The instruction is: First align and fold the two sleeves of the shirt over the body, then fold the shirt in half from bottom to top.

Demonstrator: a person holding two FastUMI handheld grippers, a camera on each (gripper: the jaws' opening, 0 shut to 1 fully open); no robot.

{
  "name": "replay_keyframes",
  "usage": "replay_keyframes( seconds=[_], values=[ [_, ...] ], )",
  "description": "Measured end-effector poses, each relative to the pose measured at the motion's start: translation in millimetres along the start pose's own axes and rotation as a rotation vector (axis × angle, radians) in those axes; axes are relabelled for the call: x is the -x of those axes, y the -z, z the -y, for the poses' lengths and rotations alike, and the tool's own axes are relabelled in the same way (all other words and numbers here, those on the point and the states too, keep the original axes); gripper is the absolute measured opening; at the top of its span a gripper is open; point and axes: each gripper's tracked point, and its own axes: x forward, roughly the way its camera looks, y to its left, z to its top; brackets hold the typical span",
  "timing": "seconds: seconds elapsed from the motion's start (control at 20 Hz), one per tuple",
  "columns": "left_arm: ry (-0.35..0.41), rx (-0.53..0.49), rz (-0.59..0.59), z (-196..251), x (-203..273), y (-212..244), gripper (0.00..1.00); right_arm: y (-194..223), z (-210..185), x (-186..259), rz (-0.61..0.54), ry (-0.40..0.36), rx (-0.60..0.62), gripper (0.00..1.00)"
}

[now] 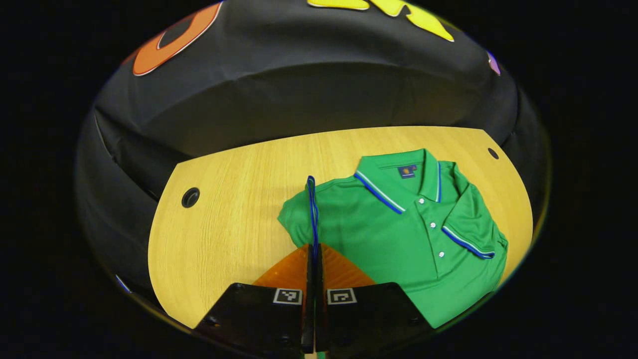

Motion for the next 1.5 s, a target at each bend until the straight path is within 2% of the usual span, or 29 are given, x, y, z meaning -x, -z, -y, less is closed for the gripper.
replay_keyframes(
  seconds=[0.05,0.1,0.3,0.35,0.55,0.7,1.0,1.05,1.15,1.2,1.25,1.3,1.35,1.45,1.5],
  values=[
    [0.008,-0.01,0.005,9,1,-4,0.04,0,3,0,0.003,0.006,-0.001,0.93],
    [0.017,-0.024,0.008,17,5,-7,0.04,-1,4,0,0.005,0.007,-0.002,0.95],
    [0.038,-0.107,0.028,55,8,-15,0.04,7,11,-1,-0.01,0.026,-0.013,0.93],
    [0.041,-0.132,0.032,64,8,-15,0.04,9,13,-2,-0.017,0.029,-0.014,0.96],
    [0.066,-0.228,0.028,104,4,-3,0.05,20,20,-4,-0.043,0.049,-0.018,0.93],
    [0.078,-0.289,0.031,129,3,5,0.05,26,26,-5,-0.062,0.065,-0.022,0.95],
    [0.147,-0.302,-0.026,164,-14,27,0.1,45,38,-12,-0.107,0.086,-0.045,0.93],
    [0.154,-0.29,-0.031,166,-14,29,0.21,48,38,-13,-0.114,0.086,-0.05,0.93],
    [0.157,-0.271,-0.029,165,-10,29,0.35,50,42,-17,-0.127,0.086,-0.058,0.93],
    [0.154,-0.261,-0.022,163,-6,28,0.37,54,45,-19,-0.135,0.084,-0.058,0.93],
    [0.156,-0.246,-0.013,160,0,28,0.5,56,47,-20,-0.142,0.085,-0.059,0.93],
    [0.162,-0.226,-0.007,158,4,28,0.58,59,46,-20,-0.147,0.072,-0.065,0.94],
    [0.169,-0.203,-0.002,157,11,30,0.75,61,43,-21,-0.151,0.052,-0.07,0.96],
    [0.178,-0.157,-0.005,152,25,35,0.9,68,44,-26,-0.159,0.028,-0.063,0.96],
    [0.178,-0.133,-0.002,148,32,37,0.92,72,44,-29,-0.168,0.016,-0.056,0.96]
  ],
)
